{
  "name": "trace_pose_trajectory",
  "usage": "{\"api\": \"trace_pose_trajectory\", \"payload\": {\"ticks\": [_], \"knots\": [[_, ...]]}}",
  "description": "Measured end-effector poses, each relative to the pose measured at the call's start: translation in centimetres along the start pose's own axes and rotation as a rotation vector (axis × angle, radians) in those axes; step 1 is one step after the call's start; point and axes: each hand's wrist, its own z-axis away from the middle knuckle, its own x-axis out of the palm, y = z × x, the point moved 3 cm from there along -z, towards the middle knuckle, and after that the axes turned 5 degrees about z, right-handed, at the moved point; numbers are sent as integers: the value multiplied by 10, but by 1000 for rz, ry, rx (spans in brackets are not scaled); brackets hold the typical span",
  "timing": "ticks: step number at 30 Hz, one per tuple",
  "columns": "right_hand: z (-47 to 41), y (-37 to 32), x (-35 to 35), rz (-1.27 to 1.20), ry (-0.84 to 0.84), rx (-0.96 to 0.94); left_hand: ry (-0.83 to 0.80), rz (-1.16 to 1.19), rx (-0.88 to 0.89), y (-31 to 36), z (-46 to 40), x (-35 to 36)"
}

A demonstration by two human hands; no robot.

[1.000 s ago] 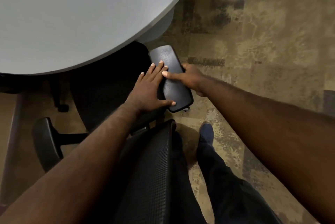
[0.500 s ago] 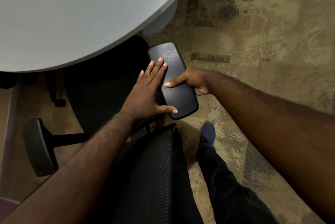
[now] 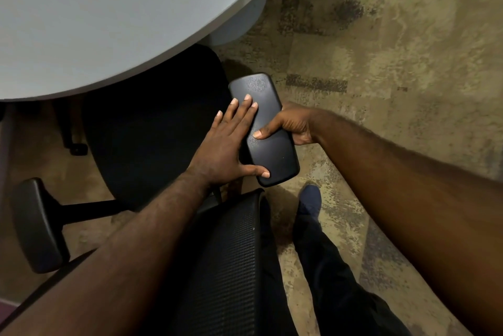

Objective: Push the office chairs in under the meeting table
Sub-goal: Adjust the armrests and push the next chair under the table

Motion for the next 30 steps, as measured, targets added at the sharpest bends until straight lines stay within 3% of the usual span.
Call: {"api": "trace_pose_trajectory", "payload": {"ticks": [10,16,24,30], "knots": [[-19,20,-8,-3,37,64,-26,18,-46,-16,-10,35],[-10,19,-9,56,235,-7,-38,15,-62,-12,-11,32],[35,0,6,674,546,-255,-45,-77,-113,9,0,2],[92,-43,32,851,554,-451,66,-122,-142,26,38,-58]]}}
